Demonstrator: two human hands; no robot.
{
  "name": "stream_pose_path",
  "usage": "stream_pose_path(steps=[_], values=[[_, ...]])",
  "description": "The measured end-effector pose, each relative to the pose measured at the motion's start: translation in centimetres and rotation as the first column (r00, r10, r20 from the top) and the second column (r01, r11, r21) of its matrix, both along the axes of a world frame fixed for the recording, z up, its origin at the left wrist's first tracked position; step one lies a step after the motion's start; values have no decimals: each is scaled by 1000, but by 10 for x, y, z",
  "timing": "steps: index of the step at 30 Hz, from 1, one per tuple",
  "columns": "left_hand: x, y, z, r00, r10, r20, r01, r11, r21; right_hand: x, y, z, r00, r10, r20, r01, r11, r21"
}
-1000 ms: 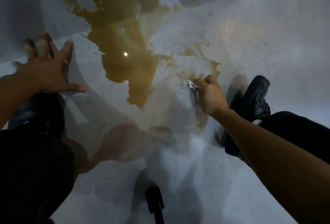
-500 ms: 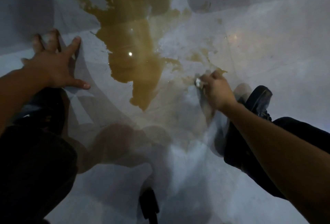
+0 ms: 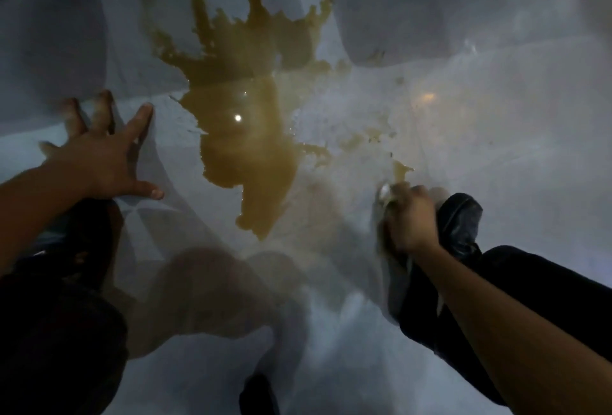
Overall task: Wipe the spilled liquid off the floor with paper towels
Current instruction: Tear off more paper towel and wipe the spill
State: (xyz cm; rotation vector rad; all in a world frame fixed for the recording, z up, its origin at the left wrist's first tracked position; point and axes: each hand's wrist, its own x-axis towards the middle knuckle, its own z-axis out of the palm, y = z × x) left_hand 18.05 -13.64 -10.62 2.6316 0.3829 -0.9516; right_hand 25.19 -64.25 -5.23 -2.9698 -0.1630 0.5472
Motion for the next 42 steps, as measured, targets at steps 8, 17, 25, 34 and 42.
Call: stream_pose_path(steps=[8, 17, 25, 34, 42], values=[[5, -22, 34, 995, 41, -87, -38, 999, 30, 65, 126, -25, 998, -51, 38, 42, 978, 203], [5, -20, 43, 998, -28, -62, 36, 992, 121, 24, 101, -19, 906, 416, 76, -420, 869, 262], [11, -13, 44, 994, 22, -105, -19, 999, 33, 129, 187, -26, 976, 100, 194, -114, 992, 62], [14, -14, 48, 991, -8, -131, 10, 1000, 21, 37, 218, 4, 939, 319, 128, -344, 880, 326], [14, -15, 49, 988, -9, -157, 14, 999, 33, -53, 176, -31, 808, 586, -59, -545, 782, 304]])
